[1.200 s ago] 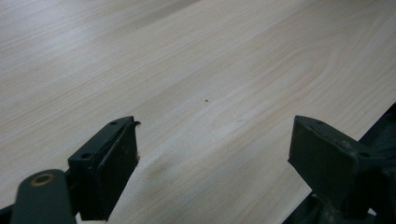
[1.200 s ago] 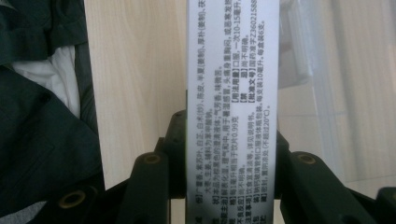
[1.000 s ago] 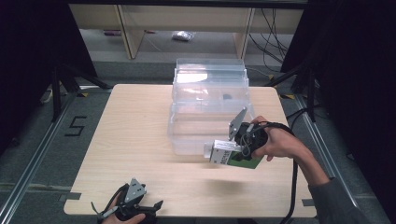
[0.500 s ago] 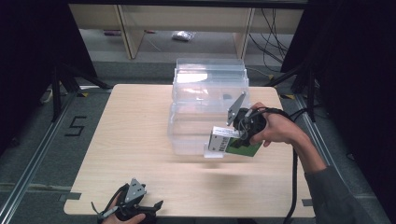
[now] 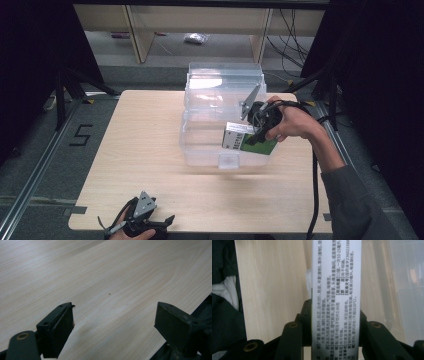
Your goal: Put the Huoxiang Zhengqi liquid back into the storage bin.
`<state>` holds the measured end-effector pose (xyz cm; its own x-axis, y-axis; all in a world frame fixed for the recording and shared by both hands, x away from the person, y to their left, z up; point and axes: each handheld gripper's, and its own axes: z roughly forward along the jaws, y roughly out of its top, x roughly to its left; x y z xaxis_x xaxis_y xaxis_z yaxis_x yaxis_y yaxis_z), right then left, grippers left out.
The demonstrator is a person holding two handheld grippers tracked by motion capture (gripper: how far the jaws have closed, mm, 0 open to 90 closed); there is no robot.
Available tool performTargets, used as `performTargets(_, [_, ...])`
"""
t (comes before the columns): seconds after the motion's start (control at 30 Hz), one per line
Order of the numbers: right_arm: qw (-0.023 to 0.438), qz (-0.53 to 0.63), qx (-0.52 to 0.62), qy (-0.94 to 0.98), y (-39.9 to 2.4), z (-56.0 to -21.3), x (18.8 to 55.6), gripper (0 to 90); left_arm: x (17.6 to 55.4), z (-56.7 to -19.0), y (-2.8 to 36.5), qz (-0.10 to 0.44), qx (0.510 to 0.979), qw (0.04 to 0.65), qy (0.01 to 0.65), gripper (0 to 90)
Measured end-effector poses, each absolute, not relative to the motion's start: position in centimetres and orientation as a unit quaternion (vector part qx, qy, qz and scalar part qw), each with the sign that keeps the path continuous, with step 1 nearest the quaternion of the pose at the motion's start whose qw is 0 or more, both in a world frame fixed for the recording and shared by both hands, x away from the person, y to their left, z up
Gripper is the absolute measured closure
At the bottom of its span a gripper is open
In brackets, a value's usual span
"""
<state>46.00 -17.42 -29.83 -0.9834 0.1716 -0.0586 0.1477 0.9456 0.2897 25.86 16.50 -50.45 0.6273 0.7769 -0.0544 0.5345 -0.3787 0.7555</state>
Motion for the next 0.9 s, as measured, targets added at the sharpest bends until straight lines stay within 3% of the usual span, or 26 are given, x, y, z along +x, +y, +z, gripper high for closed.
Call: performTargets(0.9, [0.042, 0.127, 0.099, 0.986, -17.9, -33.7, 51.8, 64.8, 25.8, -50.4, 16.7, 0.153, 0.821, 0.378, 0.400, 15.0])
